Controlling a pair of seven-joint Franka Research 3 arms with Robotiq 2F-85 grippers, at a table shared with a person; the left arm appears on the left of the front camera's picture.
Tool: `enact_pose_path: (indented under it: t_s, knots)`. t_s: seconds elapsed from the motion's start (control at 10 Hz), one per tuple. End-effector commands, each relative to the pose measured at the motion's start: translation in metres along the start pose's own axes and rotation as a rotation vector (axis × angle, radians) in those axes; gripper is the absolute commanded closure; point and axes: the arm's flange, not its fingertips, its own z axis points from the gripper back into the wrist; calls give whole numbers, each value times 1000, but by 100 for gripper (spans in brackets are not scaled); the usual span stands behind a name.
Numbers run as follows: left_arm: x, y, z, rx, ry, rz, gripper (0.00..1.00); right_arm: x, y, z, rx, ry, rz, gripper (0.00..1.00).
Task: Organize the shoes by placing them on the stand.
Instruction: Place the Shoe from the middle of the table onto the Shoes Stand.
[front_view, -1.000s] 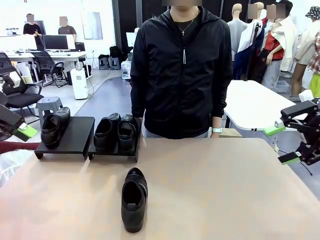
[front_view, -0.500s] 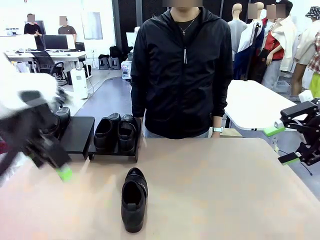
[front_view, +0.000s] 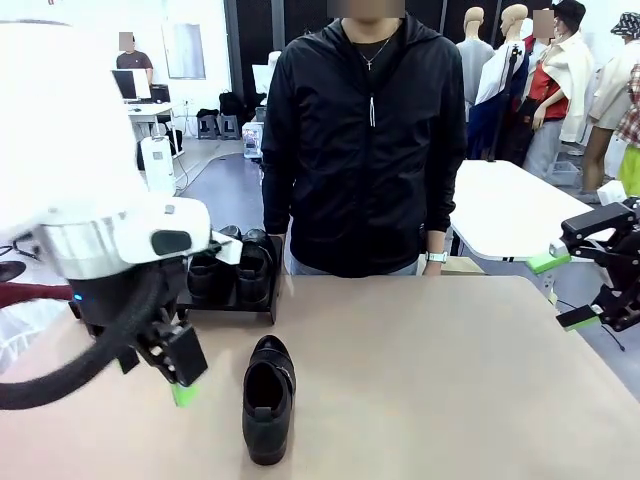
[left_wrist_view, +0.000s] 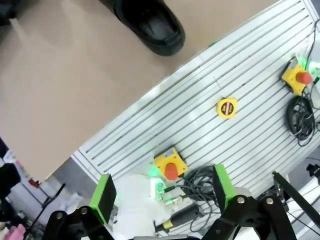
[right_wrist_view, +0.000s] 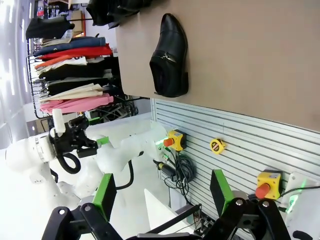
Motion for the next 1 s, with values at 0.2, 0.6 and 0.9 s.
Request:
enact_pose_path:
  t_s: [0.2,0.6,0.9]
  knots:
    - [45,-34,-47,-106,109,472,0,3,2,1,30,-2,29,0]
    - [89,-32,-100,-94,-69,823,0,3,2,1,30,-2,29,0]
    - [93,-15,-110,41,-178,827,0,3,2,1,30,-2,29,0]
